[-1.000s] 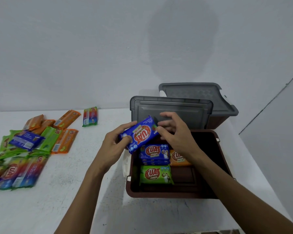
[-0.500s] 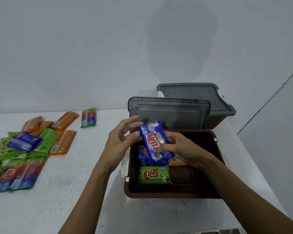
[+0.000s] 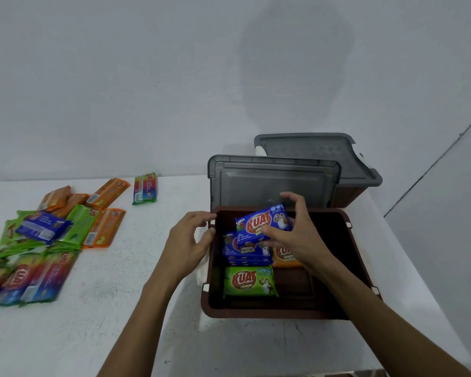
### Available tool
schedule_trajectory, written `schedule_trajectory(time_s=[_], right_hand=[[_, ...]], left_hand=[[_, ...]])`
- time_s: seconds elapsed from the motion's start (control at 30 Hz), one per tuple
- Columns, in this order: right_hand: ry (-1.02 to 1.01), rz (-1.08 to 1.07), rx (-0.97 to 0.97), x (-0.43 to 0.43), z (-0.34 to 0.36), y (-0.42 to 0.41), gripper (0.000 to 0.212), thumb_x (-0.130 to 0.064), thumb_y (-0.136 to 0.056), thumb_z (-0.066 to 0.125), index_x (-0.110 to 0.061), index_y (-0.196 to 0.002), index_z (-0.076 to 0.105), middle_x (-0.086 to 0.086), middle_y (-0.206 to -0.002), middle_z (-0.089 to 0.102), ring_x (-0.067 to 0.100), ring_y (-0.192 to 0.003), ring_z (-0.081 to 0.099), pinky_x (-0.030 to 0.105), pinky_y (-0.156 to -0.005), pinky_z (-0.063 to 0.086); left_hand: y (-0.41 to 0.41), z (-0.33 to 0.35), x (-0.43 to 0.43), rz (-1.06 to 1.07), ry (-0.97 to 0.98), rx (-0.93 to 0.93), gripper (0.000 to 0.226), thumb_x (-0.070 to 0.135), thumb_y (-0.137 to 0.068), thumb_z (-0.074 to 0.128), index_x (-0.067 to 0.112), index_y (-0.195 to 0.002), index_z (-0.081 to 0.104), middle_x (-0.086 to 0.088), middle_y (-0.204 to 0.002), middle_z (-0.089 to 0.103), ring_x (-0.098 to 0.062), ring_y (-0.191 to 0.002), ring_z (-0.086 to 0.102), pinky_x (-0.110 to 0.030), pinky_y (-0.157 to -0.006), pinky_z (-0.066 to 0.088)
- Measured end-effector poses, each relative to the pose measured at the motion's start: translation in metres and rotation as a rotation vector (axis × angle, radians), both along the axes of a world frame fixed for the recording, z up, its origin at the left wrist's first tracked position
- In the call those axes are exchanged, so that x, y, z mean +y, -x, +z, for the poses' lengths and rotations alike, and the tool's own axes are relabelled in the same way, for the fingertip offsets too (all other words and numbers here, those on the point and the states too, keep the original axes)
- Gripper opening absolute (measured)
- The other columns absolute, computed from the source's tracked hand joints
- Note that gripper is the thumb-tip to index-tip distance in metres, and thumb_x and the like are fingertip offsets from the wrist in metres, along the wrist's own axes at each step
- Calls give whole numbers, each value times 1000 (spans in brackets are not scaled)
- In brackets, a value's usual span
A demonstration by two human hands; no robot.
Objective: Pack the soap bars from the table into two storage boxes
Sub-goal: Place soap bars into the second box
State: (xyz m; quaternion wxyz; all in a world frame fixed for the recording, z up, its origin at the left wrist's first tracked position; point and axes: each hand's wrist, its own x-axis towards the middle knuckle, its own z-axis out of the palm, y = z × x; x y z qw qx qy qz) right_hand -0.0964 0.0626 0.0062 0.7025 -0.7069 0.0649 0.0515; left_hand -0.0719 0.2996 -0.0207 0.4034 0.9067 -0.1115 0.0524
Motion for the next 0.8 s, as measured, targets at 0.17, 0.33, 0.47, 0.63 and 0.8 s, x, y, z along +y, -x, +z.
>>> schedule_trajectory(time_s=[0.17,0.33,0.47,0.63,0.8], right_hand=[[78,4,-4,12,-11,1,23,-5,-86,69,-16,-97,51,6,-118,57,24,-102,66,39,-70,62],[135,-19,35,17,-25,-1,8,-15,-92,64,-18,-98,62,4,-109,67,19,-102,68,31,-69,61],[283,55,49,12,-28,-6,11,-22,-90,67,-24,-100,63,0,-108,67,16,-101,67,34,-70,62],[607,61,9,14,-31,-5,12,-24,-90,67,-21,-101,63,-1,-103,56,14,-99,60,20,-61,53],[818,96,-28,16,-34,-6,15,-27,-92,64,-22,-107,62,-2,-107,45,13,-103,51,8,-56,35]], left_hand=[[1,0,0,1,-6,13,31,26,-93,59,26,-124,61,4,-130,58,-2,-103,51,-15,-84,41],[0,-1,1,-9,-1,22,32,26,-93,59,25,-125,61,5,-131,57,-2,-102,53,-14,-84,40],[0,0,2,-11,2,29,33,27,-93,59,25,-126,61,4,-132,57,-5,-105,54,-20,-88,43],[0,0,2,-19,8,24,34,26,-93,59,24,-127,61,3,-133,57,-10,-111,55,-26,-93,46],[0,0,3,-22,-2,24,34,27,-93,59,24,-127,61,2,-133,56,-14,-114,56,-32,-96,47]])
